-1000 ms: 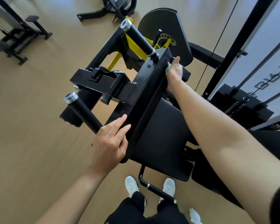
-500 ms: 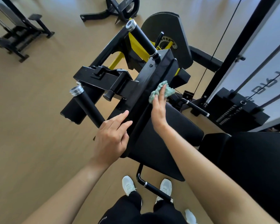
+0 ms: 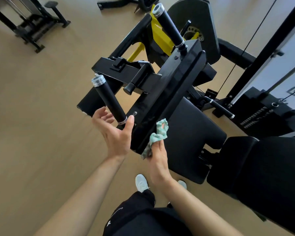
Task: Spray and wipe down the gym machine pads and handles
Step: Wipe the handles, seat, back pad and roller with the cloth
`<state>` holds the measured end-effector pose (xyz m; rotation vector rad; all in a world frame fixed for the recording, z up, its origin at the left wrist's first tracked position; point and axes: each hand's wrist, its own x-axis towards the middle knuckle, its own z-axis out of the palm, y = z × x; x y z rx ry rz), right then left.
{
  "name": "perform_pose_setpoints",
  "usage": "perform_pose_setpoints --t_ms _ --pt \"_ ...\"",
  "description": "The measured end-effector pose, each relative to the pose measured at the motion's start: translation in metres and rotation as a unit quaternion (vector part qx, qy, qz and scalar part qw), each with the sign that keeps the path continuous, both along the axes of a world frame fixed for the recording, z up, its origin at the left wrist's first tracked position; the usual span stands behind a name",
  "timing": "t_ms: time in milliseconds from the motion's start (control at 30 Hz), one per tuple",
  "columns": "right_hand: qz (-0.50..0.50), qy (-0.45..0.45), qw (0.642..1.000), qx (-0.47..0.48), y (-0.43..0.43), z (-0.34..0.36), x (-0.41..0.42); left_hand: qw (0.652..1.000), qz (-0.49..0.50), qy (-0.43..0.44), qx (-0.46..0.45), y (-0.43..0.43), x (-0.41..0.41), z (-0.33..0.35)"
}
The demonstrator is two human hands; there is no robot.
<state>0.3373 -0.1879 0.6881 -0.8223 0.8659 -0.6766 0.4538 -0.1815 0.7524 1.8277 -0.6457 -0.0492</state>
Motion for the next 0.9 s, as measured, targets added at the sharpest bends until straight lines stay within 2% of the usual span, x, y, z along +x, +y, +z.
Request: perform_pose_setpoints --t_ms 67,167,333,600,900 --pt "0.009 0.007 1.0 -0.002 0.006 0.0 0.003 0.995 -0.064 0.062 0.053 -0.003 0.006 0.008" --pt "0.001 0.032 0.999 -0.024 -0.006 0.004 0.011 0.987 -0.09 0.075 0.114 -0.007 0.01 0.011" --pt "-0.048 0.072 0.996 -0.011 -0.06 0.008 0.031 0.986 -0.072 0.109 0.108 -0.006 0.017 -0.001" --pt "-0.077 0.116 0.99 -0.032 -0.142 0.01 0.034 0.986 -0.048 0.088 0.131 -0.007 0.012 0.004" --pt "-0.189 0.18 0.964 -0.045 -0.264 0.024 0.04 0.986 -0.036 0.101 0.13 -0.008 0.009 0.004"
